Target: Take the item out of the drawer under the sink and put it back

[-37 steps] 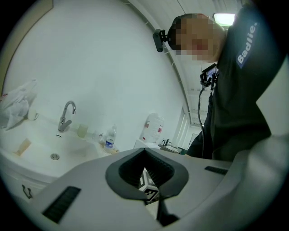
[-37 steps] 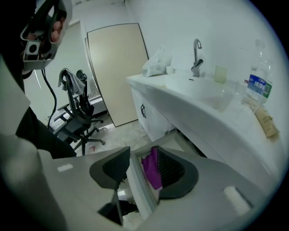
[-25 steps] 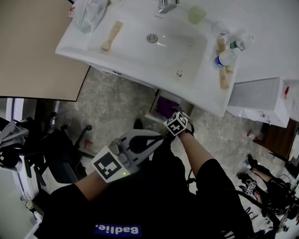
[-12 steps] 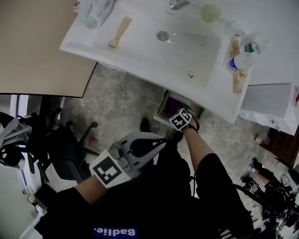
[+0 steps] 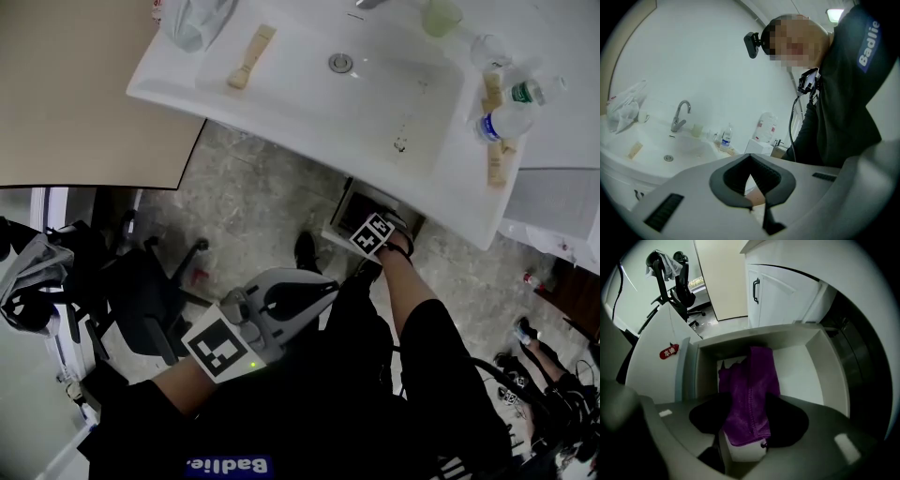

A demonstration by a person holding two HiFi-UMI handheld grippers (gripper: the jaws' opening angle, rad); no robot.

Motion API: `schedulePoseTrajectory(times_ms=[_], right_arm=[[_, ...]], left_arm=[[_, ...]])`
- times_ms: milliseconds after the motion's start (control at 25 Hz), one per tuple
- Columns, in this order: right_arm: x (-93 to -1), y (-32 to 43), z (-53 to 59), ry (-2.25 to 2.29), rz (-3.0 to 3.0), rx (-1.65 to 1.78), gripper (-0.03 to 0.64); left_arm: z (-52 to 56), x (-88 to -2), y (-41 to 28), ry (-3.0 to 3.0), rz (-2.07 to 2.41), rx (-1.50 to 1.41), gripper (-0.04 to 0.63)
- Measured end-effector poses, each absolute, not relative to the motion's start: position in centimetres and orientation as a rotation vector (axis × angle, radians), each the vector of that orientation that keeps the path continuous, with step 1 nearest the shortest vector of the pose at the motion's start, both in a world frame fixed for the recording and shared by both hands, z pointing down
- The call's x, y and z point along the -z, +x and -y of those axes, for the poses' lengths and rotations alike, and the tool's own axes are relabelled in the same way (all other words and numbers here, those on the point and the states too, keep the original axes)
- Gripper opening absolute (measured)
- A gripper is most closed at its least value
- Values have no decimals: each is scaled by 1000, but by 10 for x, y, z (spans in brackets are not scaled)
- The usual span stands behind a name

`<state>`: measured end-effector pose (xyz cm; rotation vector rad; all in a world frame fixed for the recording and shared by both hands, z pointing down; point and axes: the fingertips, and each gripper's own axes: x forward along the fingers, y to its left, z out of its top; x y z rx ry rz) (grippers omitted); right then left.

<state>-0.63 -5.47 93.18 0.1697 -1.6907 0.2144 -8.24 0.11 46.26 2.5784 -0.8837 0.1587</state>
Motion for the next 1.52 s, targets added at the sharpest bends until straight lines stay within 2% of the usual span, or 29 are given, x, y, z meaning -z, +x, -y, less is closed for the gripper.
schedulePoseTrajectory(times_ms=[80,280,400,800,1520], right_arm=[[-934,-5,55,164,1689,-199,215],[-936,-3,64,181,1688,-155,107],[-933,-1,69,213,1699,-182,83],[-880,-1,67,343,1807,-228,75],[-702,25,40,463,2009,-228,75]], left_arm=[[-2,-464,-82,2576,882,-164,-12],[-3,-467,-79,2585,867,-184,-12],[-5,-464,-74,2601,849,-200,-12],[-15,-447,-64,2595,840,-144,-12],[-12,-400,-47,2600,849,-29,-12]])
